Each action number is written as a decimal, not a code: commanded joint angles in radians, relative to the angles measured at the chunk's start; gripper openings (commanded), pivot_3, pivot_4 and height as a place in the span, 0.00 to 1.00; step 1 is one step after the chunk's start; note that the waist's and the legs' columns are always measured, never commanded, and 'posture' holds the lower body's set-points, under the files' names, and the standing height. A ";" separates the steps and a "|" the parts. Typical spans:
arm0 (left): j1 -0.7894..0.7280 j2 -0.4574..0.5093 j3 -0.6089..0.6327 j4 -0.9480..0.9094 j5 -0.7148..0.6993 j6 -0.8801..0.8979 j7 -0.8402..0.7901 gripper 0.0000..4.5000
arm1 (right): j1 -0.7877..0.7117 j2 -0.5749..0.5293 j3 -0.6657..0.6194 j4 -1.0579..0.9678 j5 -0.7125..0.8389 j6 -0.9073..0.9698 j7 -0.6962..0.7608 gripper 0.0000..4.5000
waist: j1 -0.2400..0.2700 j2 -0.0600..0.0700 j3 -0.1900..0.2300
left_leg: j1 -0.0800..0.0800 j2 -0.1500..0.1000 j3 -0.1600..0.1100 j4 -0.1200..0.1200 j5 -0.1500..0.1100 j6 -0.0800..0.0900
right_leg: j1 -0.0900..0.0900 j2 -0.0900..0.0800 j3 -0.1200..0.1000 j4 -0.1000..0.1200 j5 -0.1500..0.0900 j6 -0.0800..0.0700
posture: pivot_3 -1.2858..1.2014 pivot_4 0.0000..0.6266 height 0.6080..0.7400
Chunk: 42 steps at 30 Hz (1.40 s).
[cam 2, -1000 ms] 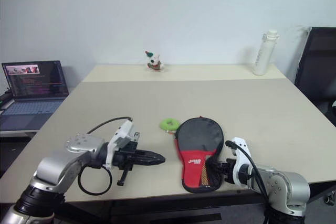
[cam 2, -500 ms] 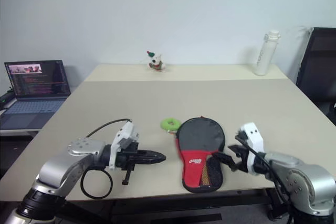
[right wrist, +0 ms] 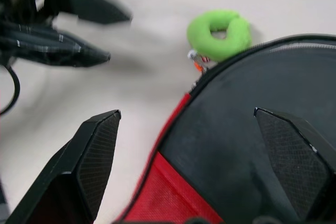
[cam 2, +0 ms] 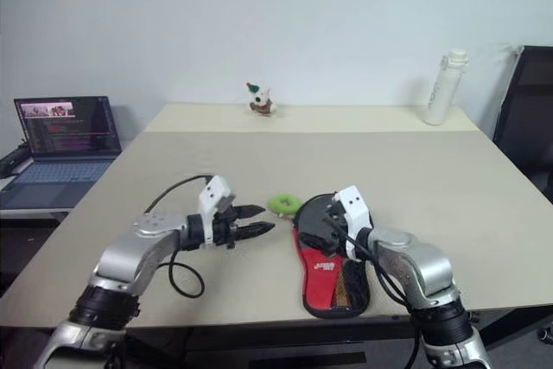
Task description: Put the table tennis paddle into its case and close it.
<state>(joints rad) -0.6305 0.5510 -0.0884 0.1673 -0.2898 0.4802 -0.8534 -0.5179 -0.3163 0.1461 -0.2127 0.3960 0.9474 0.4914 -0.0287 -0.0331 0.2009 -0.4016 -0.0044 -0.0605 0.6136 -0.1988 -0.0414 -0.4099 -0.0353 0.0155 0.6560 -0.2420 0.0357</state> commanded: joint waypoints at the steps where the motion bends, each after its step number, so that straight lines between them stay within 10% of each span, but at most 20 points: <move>1: -0.119 -0.052 0.035 0.149 0.072 -0.062 0.144 0.92 | 0.010 -0.011 0.034 -0.013 -0.043 -0.054 -0.004 1.00 | 0.001 0.000 0.000 | 0.000 0.000 0.000 0.000 0.000 0.000 | 0.000 0.000 0.000 0.001 0.000 0.000 | 0.52 0.24 1.00; 21: -0.439 -0.209 -0.022 0.920 0.252 -0.269 0.017 0.99 | 0.028 0.043 0.039 -0.017 -0.102 -0.059 -0.064 1.00 | -0.003 0.000 0.000 | 0.000 -0.001 0.000 0.000 0.000 0.000 | 0.000 0.000 0.000 0.002 0.000 0.001 | 0.52 0.24 1.00; 35: -0.393 -0.221 -0.003 0.881 0.258 -0.256 -0.009 0.00 | -0.063 0.094 0.083 0.126 -0.181 -0.175 -0.085 1.00 | -0.006 -0.001 0.000 | 0.002 -0.001 0.000 0.000 0.000 0.000 | 0.000 0.000 0.000 0.005 0.000 0.001 | 0.52 0.24 1.00; 42: -0.421 -0.239 0.016 0.874 0.249 -0.238 0.013 0.00 | -0.055 0.087 0.154 0.332 -0.312 -0.292 -0.101 1.00 | -0.004 -0.002 -0.001 | 0.002 -0.001 0.000 0.001 0.000 0.000 | 0.000 0.000 0.000 0.005 0.000 0.001 | 0.52 0.24 1.00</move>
<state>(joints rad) -1.0311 0.3159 -0.0870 1.0532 -0.0413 0.2378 -0.8587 -0.5839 -0.2182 0.2861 0.0828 0.1162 0.6616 0.3926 -0.0331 -0.0351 0.1998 -0.3996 -0.0058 -0.0605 0.6143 -0.1986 -0.0415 -0.4094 -0.0357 0.0157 0.6607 -0.2416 0.0364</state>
